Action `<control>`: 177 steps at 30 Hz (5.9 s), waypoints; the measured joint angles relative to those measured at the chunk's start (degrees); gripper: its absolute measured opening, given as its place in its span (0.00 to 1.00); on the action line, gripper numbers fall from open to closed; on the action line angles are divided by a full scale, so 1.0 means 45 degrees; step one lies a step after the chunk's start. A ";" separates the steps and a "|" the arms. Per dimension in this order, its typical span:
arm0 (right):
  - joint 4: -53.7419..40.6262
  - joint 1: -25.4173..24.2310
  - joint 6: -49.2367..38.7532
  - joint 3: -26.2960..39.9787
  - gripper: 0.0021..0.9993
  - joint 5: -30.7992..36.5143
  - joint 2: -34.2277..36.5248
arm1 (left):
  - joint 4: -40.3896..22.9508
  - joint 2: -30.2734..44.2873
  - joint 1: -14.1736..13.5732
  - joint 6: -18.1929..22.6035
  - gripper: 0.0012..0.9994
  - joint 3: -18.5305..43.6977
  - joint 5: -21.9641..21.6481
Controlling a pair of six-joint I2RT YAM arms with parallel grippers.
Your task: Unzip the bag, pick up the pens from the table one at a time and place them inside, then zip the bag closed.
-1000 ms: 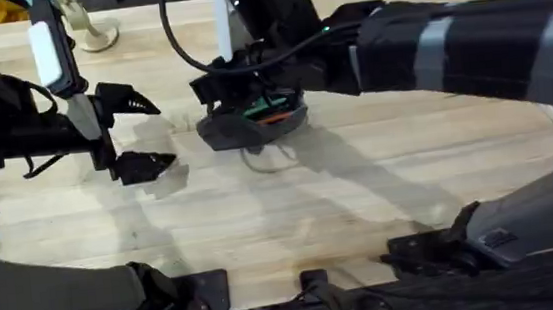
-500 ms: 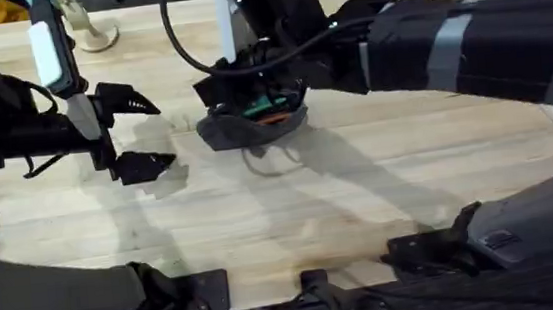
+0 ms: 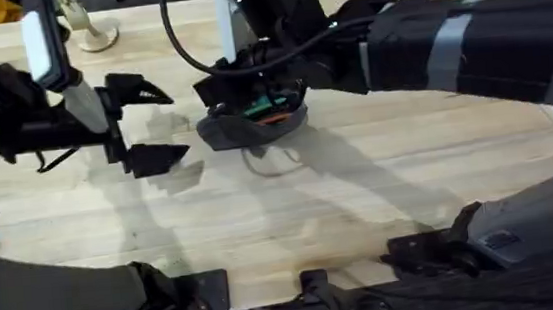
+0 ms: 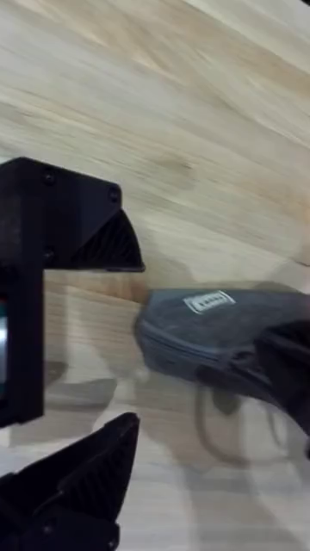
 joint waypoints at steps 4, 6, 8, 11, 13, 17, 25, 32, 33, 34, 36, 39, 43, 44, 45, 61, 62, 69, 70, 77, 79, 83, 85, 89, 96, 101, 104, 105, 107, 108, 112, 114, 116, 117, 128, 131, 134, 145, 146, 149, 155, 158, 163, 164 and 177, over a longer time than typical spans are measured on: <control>0.0006 0.0000 0.0000 0.0000 0.03 0.0000 0.0000 | 0.0153 0.0124 -0.0810 0.0019 0.99 0.0005 0.0111; 0.0023 0.0000 0.0000 0.0000 0.03 0.0000 0.0000 | 0.0265 0.0331 -0.1212 0.0029 0.99 0.0010 0.0161; 0.0044 0.0000 0.0000 0.0000 0.03 0.0000 0.0000 | 0.0393 0.0582 -0.1562 0.0024 0.99 0.0010 0.0193; 0.0053 0.0000 0.0000 0.0000 0.03 0.0000 -0.0004 | 0.0666 0.0981 -0.2046 0.0019 0.99 0.0010 0.0228; 0.0053 0.0000 0.0000 0.0000 0.03 0.0000 0.0000 | 0.0837 0.1214 -0.2268 0.0019 0.99 0.0010 0.0237; 0.0058 0.0000 0.0000 0.0000 0.03 0.0000 0.0000 | 0.1219 0.1654 -0.2457 -0.0044 0.99 0.0010 0.0276; 0.0058 0.0000 0.0000 0.0000 0.03 0.0000 0.0000 | 0.1791 0.2035 -0.2482 -0.0700 0.91 0.0010 0.0639; 0.0062 -0.0015 -0.0108 0.0000 0.03 0.0000 -0.0001 | 0.1950 0.2036 -0.2482 -0.0791 0.07 0.0015 0.0941; 0.0056 -0.0034 -0.0162 0.0000 0.03 -0.0005 0.0000 | 0.1949 0.2037 -0.2482 -0.0787 0.05 0.0019 0.0946; 0.0049 -0.0068 -0.0206 0.0000 0.03 -0.0005 0.0000 | 0.1937 0.2038 -0.2492 -0.0818 0.05 0.0019 0.0951; -0.0045 -0.0223 -0.0291 0.0000 0.03 -0.0015 -0.0002 | 0.1937 0.2036 -0.2492 -0.0826 0.05 0.0019 0.0961; -0.0504 -0.0662 -0.0350 0.0000 0.03 -0.0099 -0.0006 | 0.1942 0.2036 -0.2492 -0.0826 0.05 0.0019 0.0980; -0.1623 -0.1637 -0.0393 0.0000 0.03 -0.0136 -0.0276 | 0.1939 0.2035 -0.2492 -0.0831 0.04 0.0019 0.0975; -0.1909 -0.1952 -0.0393 0.0000 0.03 -0.0137 -0.0408 | 0.1942 0.2039 -0.2492 -0.0831 0.04 0.0019 0.0975; -0.2213 -0.2334 -0.0393 0.0000 0.03 -0.0136 -0.0559 | 0.1942 0.2035 -0.2492 -0.0831 0.04 0.0019 0.0975; -0.3711 -0.6494 -0.0392 0.0000 0.03 -0.1003 -0.1881 | 0.1942 0.2039 -0.2492 -0.0831 0.04 0.0019 0.0975; -0.3711 -0.6494 -0.0393 0.0000 0.03 -0.1030 -0.1958 | 0.1941 0.2035 -0.2492 -0.0831 0.04 0.0019 0.0975; -0.3716 -0.6336 -0.0389 0.0000 0.03 -0.1200 -0.2186 | 0.1937 0.2039 -0.2492 -0.0831 0.04 0.0019 0.0975; -0.3725 -0.6248 -0.0389 0.0000 0.03 -0.1205 -0.2207 | 0.1942 0.2037 -0.2492 -0.0831 0.04 0.0019 0.0975; -0.3725 -0.4984 -0.0389 0.0000 0.65 -0.1253 -0.2796 | 0.1937 0.2039 -0.2492 -0.0831 0.04 0.0019 0.0975; -0.3724 -0.4590 -0.0396 0.0000 0.93 -0.1269 -0.2991 | 0.1940 0.2035 -0.2492 -0.0831 0.04 0.0019 0.0975; -0.3716 -0.3863 -0.0442 0.0000 1.00 -0.1294 -0.3128 | 0.1937 0.2037 -0.2492 -0.0831 0.04 0.0019 0.0975; -0.3725 -0.3583 -0.0437 0.0000 1.00 -0.1292 -0.3128 | 0.1937 0.2035 -0.2492 -0.0831 0.04 0.0019 0.0975; -0.3725 -0.3115 -0.0432 0.0000 1.00 -0.1294 -0.3128 | 0.1937 0.2038 -0.2492 -0.0831 0.04 0.0019 0.0975; -0.3725 -0.2846 -0.0432 0.0000 1.00 -0.1292 -0.3128 | 0.1874 0.2035 -0.2492 -0.0875 0.98 0.0019 0.0990; -0.3725 -0.2846 -0.0433 0.0000 1.00 -0.1292 -0.3128 | 0.1887 0.2035 -0.2492 -0.0880 0.99 0.0019 0.0995; -0.3725 -0.2846 -0.0435 0.0000 1.00 -0.1292 -0.3128 | 0.1881 0.2035 -0.2492 -0.0880 0.99 0.0019 0.0968; -0.3721 -0.2846 -0.0437 0.0000 1.00 -0.1292 -0.3128 | 0.1883 0.2039 -0.2492 -0.0880 0.99 0.0019 0.0937; -0.3694 -0.2846 -0.0434 0.0000 1.00 -0.1292 -0.3130 | 0.1852 0.2039 -0.2480 -0.0880 0.99 0.0019 0.0922; -0.3670 -0.2846 -0.0432 0.0000 1.00 -0.1292 -0.3131 | 0.1790 0.2035 -0.2456 -0.0880 0.99 0.0019 0.0922; -0.3599 -0.2841 -0.0432 0.0000 1.00 -0.1292 -0.3128 | 0.1677 0.2035 -0.2106 -0.0880 0.99 0.0019 0.0922; -0.3598 -0.2821 -0.0427 0.0000 1.00 -0.1292 -0.3131 | 0.1537 0.2033 -0.1765 -0.0853 0.99 0.0019 0.0917; -0.3565 -0.2807 -0.0323 0.0000 1.00 -0.1292 -0.3128 | 0.1198 0.1983 -0.1358 -0.0698 0.99 0.0019 0.0887; -0.3530 -0.2803 -0.0156 0.0000 1.00 -0.1292 -0.3128 | 0.0957 0.1902 -0.1109 -0.0548 0.99 0.0019 0.0858; -0.3040 -0.2520 0.1050 0.0000 1.00 -0.1292 -0.3069 | -0.1046 0.0845 0.1284 0.1132 0.99 0.0024 0.0834; -0.2768 -0.2218 0.1083 0.0000 1.00 -0.1292 -0.2911 | -0.1186 0.0845 0.1677 0.1300 0.99 0.0024 0.0839; -0.2302 -0.2019 0.1250 0.0000 1.00 -0.1297 -0.2799 | -0.1183 0.0845 0.1938 0.1382 0.99 0.0029 0.0839; -0.1486 -0.1630 0.0994 0.0000 1.00 -0.1070 -0.2782 | -0.1181 0.0845 0.2074 0.1466 0.99 0.0029 0.0839; -0.1490 -0.1480 0.0957 0.0000 1.00 -0.0905 -0.2778 | -0.1186 0.0845 0.2074 0.1469 0.99 0.0029 0.0839; -0.1539 -0.1002 0.0820 0.0007 1.00 -0.0316 -0.2773 | -0.1186 0.0845 0.2074 0.1468 0.99 0.0029 0.0839; -0.2383 0.0094 0.0370 0.0604 1.00 0.1476 -0.2574 | -0.1186 0.0845 0.2074 0.1471 0.99 0.0029 0.0839; -0.3450 0.0509 0.0226 0.1410 1.00 0.2234 -0.2131 | -0.1181 0.0845 0.2074 0.1471 0.99 0.0029 0.0839; -0.4885 0.0831 0.0092 0.3084 1.00 0.2803 -0.0925 | -0.1186 0.0845 0.2074 0.1471 0.99 0.0029 0.0839; -0.4995 0.0860 0.0091 0.3336 1.00 0.2844 -0.0706 | -0.1182 0.0845 0.2074 0.1471 0.99 0.0029 0.0839; -0.5139 0.0966 0.0053 0.4070 1.00 0.2707 0.0284 | -0.1186 0.0845 0.2074 0.1471 0.99 0.0029 0.0839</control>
